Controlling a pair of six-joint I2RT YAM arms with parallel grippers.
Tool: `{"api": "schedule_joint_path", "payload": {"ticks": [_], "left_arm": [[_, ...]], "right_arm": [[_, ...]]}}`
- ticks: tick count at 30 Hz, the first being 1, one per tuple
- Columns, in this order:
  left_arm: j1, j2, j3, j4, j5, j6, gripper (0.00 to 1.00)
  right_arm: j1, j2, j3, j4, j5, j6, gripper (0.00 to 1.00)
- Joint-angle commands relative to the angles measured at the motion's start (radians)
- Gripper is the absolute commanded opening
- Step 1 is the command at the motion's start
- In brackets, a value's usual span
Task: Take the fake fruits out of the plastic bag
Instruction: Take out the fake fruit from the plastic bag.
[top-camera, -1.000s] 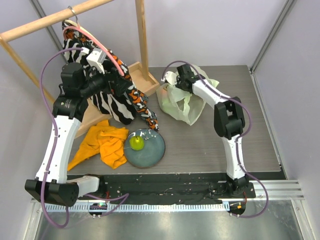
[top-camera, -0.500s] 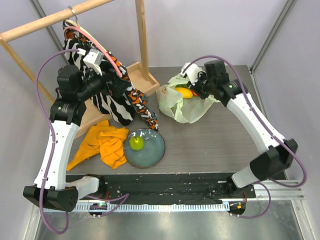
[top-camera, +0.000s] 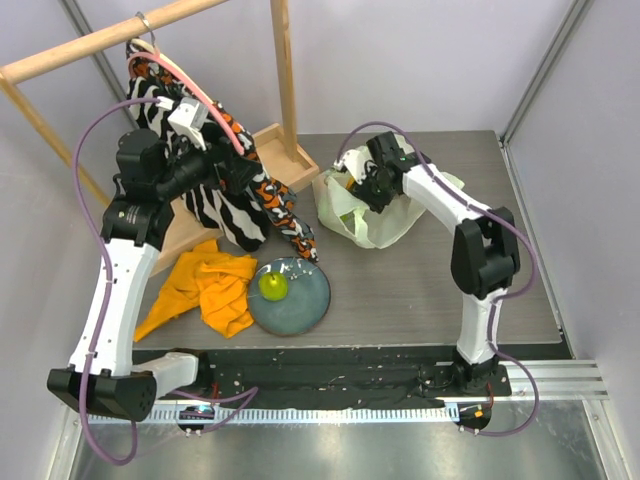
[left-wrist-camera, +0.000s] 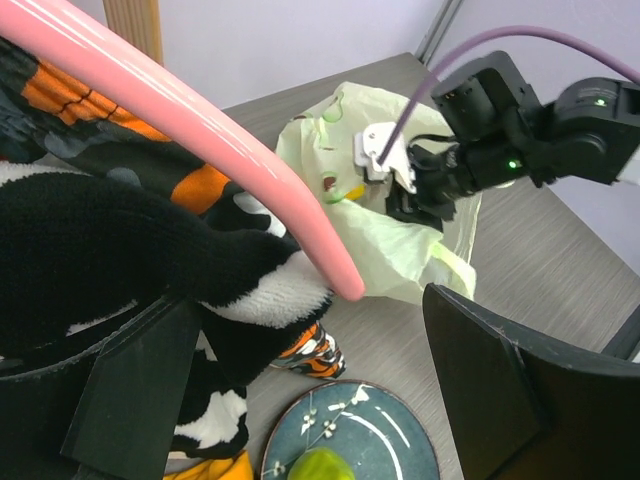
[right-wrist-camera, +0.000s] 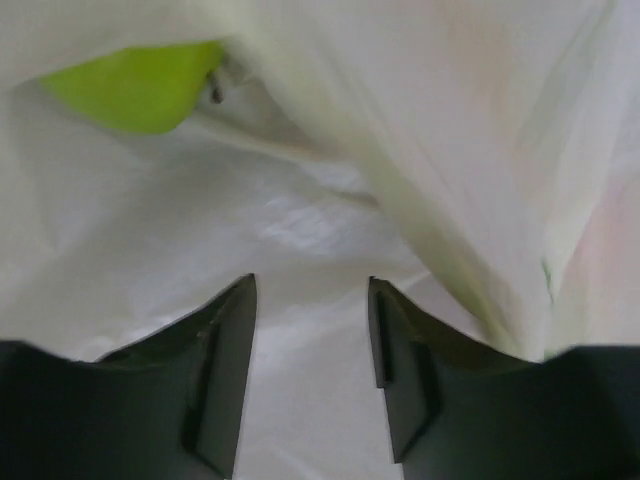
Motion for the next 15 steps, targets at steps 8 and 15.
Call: {"api": "schedule_joint_path", "payload": {"ticks": [8,15], "left_arm": [[-0.004,0.118,0.110,-0.001,0.000,0.051,0.96],[-0.004,0.180,0.130,-0.020,-0.023,0.083,0.96]], "right_arm": [[-0.020,0.246,0.273,0.165,0.103,-0.065,0.73],[-0.046,0.428,0.446,0.136,0.092,-0.100,0.73]]}}
